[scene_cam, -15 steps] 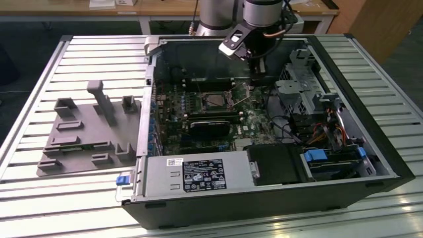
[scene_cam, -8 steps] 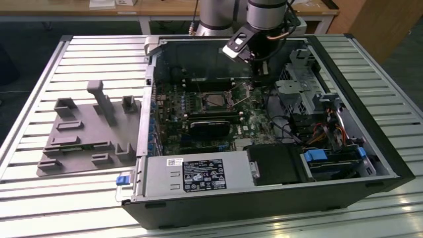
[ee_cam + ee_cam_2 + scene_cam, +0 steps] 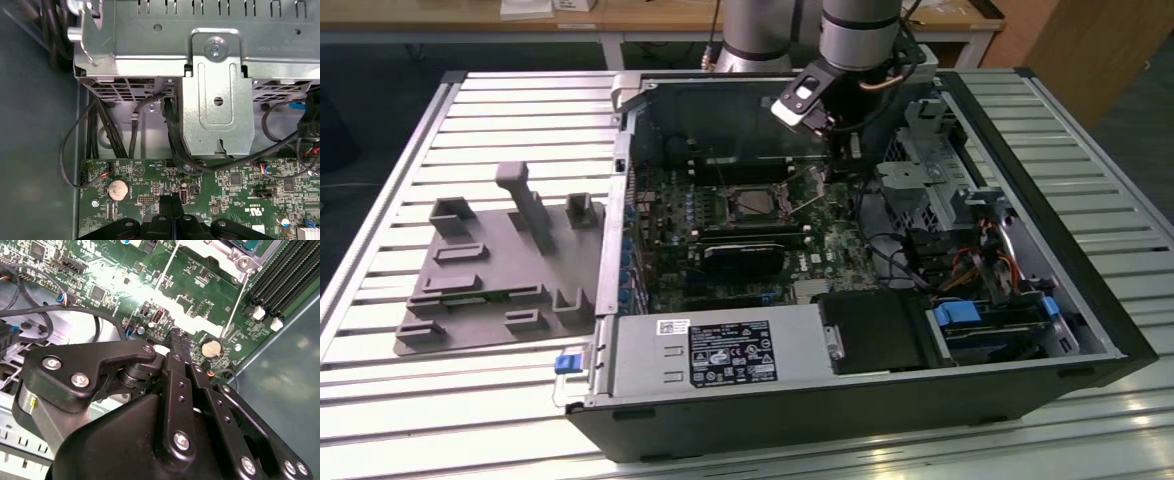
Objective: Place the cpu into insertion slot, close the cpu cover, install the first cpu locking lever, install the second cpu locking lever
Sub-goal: 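Close the cpu cover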
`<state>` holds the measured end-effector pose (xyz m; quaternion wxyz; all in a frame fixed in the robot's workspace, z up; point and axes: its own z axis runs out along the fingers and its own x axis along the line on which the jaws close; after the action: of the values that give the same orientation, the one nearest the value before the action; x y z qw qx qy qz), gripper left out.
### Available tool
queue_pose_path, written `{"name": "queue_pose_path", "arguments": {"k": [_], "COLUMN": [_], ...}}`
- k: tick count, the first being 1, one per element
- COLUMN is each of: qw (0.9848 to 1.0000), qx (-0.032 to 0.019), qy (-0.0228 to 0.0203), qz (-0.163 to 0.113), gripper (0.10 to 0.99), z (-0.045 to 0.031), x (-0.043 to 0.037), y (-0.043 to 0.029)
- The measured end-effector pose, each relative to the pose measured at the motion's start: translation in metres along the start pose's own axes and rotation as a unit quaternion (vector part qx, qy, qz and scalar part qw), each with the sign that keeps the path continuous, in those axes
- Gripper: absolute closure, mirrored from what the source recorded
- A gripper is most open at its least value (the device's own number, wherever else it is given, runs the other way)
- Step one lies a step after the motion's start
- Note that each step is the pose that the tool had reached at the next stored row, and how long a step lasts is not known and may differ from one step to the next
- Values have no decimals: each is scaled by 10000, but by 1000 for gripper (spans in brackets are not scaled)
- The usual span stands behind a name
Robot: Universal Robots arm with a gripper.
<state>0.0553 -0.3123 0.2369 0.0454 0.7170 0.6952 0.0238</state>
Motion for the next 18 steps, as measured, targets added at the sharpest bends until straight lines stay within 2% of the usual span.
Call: {"name": "queue_pose_path", "arguments": {"k": [8, 9, 13, 18], "qw": [10000, 10000, 9998, 9992], "qx": [16, 30, 175, 397], "qy": [-1, 0, -5, -11], "qz": [-1, -2, -6, -13], "gripper": [984, 984, 984, 984], "z": [13, 14, 15, 17], "x": [0, 1, 1, 1], "y": [0, 1, 4, 9]}}
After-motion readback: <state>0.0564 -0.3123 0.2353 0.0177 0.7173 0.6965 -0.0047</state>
